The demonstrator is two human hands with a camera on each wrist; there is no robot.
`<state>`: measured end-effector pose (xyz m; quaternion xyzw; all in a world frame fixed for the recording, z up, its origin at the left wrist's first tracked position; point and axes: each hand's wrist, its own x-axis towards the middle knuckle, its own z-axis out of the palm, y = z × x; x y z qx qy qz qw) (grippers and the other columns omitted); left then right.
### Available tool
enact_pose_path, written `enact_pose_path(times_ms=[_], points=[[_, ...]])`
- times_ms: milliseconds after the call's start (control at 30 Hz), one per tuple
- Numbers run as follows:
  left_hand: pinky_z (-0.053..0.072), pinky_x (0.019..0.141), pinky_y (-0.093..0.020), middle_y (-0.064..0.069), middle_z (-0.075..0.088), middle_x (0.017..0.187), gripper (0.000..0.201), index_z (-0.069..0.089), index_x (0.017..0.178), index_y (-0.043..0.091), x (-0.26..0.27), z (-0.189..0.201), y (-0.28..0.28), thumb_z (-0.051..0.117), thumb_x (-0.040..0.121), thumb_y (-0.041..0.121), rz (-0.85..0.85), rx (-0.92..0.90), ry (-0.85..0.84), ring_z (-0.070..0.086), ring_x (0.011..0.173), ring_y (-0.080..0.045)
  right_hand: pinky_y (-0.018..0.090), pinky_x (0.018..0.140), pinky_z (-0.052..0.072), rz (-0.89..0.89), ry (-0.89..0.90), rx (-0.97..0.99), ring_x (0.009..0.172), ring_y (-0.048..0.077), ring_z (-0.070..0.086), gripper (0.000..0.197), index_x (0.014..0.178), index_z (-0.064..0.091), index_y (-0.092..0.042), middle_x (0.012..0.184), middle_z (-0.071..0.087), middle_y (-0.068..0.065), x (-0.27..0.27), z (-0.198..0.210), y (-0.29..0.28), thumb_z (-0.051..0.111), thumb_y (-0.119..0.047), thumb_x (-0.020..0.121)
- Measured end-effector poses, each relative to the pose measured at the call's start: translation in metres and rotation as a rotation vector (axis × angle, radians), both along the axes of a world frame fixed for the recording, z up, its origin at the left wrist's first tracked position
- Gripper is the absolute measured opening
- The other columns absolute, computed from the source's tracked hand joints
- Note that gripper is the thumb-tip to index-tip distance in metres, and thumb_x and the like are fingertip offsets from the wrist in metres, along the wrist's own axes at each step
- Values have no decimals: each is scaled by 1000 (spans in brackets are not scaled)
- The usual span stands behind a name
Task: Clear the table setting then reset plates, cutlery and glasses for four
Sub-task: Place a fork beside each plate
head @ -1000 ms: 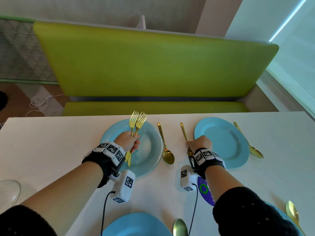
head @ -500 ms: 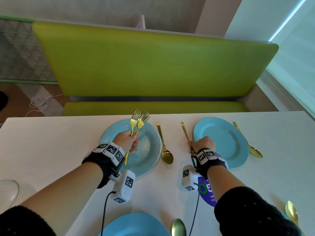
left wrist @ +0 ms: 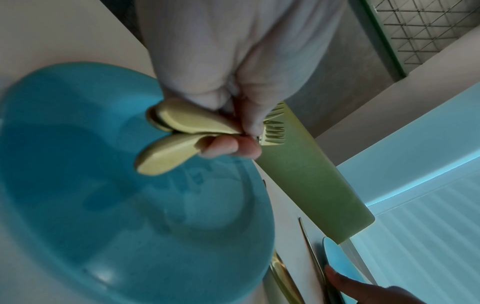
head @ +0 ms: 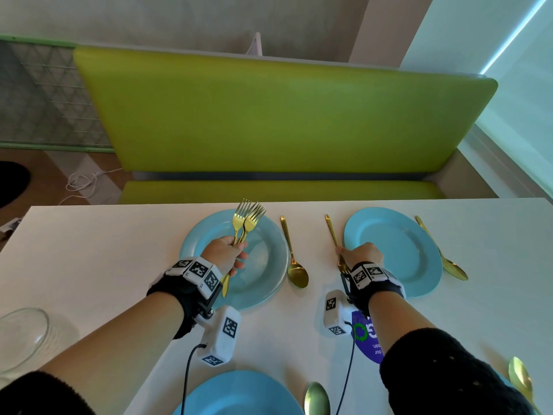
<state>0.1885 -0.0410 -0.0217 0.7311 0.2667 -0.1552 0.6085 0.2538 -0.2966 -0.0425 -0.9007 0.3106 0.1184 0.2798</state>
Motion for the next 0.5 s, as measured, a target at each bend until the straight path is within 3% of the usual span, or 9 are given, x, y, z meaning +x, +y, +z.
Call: enact_pose_path(times_ms=[67, 167, 300, 400, 500], points=[[35, 36, -15, -1, 55, 72, 22, 54, 83, 16, -3, 1, 1, 40, 99, 11, -8, 12, -4, 48, 54, -13, 24, 45, 34, 31, -11, -21, 60, 22, 51, 36, 74, 51, -4, 66, 53, 6, -2, 6, 1, 70, -33, 82], [33, 33, -14, -2, 58, 72, 24, 53, 76, 16, -8, 6, 1, 44, 98, 11, -17, 12, -2, 48, 52, -13, 26, 60, 41, 109, -35, -49, 85, 29, 61, 41, 102, 60, 3, 95, 65, 16, -6, 18, 7, 69, -32, 83], [31, 30, -13, -3, 57, 69, 24, 51, 73, 11, -17, 18, 1, 47, 96, 8, -11, -27, 0, 46, 36, -4, 30, 69, 45, 288, -44, -113, 78, 21, 52, 32, 92, 58, -9, 77, 53, 5, -20, 42, 24, 65, -39, 84], [30, 28, -12, -4, 56, 67, 23, 50, 73, 9, -27, 32, 6, 48, 96, 7, -58, -31, -10, 43, 25, 0, 28, 77, 44, 422, -140, -34, 85, 17, 52, 22, 87, 55, -15, 85, 54, 1, -45, 62, 48, 66, -33, 84], [33, 33, -15, -2, 56, 62, 24, 53, 72, 8, -45, 44, 16, 49, 96, 12, -191, 19, 17, 40, 25, -2, 23, 74, 42, 590, -224, 3, 81, 14, 53, 11, 90, 62, -20, 80, 57, -2, -84, 83, 84, 67, -28, 84]])
